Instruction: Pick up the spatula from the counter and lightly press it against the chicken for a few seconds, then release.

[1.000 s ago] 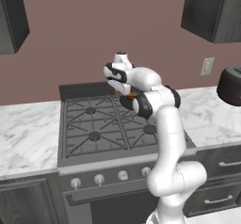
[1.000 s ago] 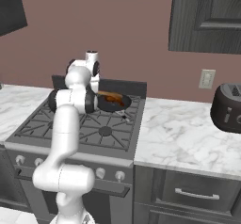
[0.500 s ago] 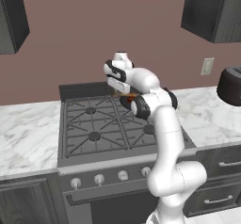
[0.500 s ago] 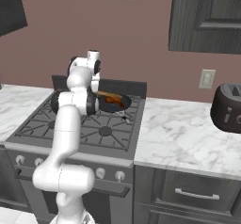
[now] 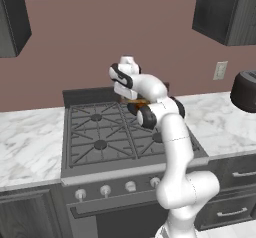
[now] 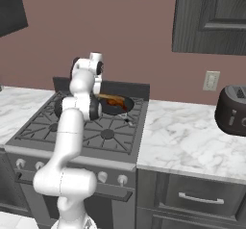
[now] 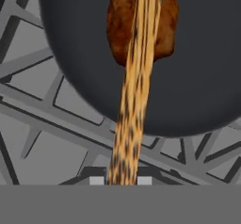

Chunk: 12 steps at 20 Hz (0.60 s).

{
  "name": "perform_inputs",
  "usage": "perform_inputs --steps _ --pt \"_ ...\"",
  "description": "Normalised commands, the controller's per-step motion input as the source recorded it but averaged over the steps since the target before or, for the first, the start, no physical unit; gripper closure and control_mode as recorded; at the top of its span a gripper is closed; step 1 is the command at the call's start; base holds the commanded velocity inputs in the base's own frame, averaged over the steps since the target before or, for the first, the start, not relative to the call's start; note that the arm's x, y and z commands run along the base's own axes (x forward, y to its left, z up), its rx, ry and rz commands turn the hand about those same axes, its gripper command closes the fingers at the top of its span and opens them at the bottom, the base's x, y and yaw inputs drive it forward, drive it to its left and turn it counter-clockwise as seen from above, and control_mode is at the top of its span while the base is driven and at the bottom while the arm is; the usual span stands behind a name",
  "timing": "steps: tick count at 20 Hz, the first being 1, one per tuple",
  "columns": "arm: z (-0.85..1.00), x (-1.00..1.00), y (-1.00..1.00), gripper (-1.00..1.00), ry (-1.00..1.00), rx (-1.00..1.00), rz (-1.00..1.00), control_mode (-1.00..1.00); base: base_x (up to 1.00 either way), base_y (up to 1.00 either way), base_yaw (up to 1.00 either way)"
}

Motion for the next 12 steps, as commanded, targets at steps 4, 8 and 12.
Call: perform_inputs --steps 4,8,12 --pt "-0.17 0.00 0.00 1.00 0.09 0.00 0.00 -1.00 0.00 0.00 0.00" --pt "-0.16 0.00 0.00 1.00 0.09 0.00 0.00 -1.00 0.00 0.00 0.00" --pt "-0.15 -0.01 0.00 1.00 0.09 0.01 0.00 -1.00 0.00 0.00 0.00"
